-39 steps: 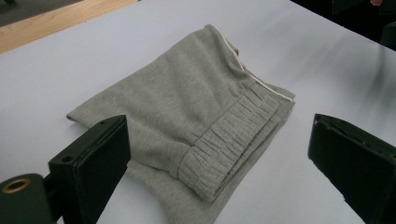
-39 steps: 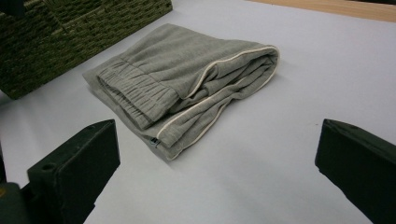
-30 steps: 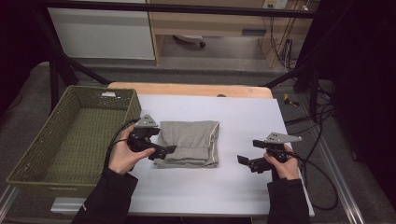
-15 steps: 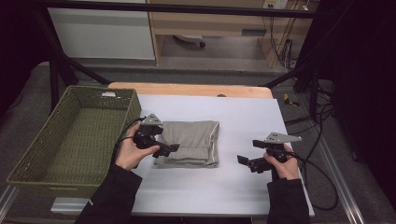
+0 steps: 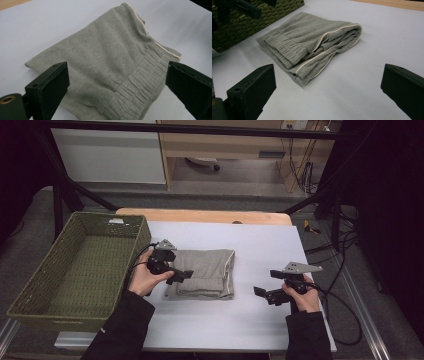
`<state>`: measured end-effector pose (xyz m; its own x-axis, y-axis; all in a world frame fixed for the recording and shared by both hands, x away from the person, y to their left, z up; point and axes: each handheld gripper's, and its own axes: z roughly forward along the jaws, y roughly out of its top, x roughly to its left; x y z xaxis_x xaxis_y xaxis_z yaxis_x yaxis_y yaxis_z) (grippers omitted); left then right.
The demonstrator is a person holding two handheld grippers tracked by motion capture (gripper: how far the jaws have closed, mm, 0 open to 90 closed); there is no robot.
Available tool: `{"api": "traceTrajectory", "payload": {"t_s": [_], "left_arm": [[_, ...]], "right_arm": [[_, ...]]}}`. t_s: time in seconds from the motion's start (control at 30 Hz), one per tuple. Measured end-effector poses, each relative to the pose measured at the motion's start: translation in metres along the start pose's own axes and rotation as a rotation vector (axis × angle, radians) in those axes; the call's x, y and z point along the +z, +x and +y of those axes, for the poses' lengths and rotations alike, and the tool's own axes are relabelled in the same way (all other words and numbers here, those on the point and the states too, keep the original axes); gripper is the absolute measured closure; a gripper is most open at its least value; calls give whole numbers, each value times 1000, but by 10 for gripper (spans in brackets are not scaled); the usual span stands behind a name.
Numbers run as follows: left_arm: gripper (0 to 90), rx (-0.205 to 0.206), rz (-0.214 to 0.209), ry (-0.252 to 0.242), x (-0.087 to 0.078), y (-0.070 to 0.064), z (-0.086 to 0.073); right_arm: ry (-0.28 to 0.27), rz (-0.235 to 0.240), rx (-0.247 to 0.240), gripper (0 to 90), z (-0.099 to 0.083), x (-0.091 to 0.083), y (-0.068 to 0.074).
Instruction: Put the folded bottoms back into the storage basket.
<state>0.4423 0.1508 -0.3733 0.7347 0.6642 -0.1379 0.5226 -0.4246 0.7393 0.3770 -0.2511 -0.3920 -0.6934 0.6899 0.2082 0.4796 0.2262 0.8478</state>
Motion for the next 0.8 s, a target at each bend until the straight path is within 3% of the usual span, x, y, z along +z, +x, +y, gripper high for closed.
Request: {"api": "traceTrajectory", "payload": {"t_s": [0.23, 0.8], "left_arm": [[47, -36, 20, 6, 9, 12, 0], [73, -102, 118, 75, 31, 38, -7]], "right_arm": [[-1, 0, 0, 4, 0, 0, 0], [1, 1, -1, 3, 0, 1, 0]]}}
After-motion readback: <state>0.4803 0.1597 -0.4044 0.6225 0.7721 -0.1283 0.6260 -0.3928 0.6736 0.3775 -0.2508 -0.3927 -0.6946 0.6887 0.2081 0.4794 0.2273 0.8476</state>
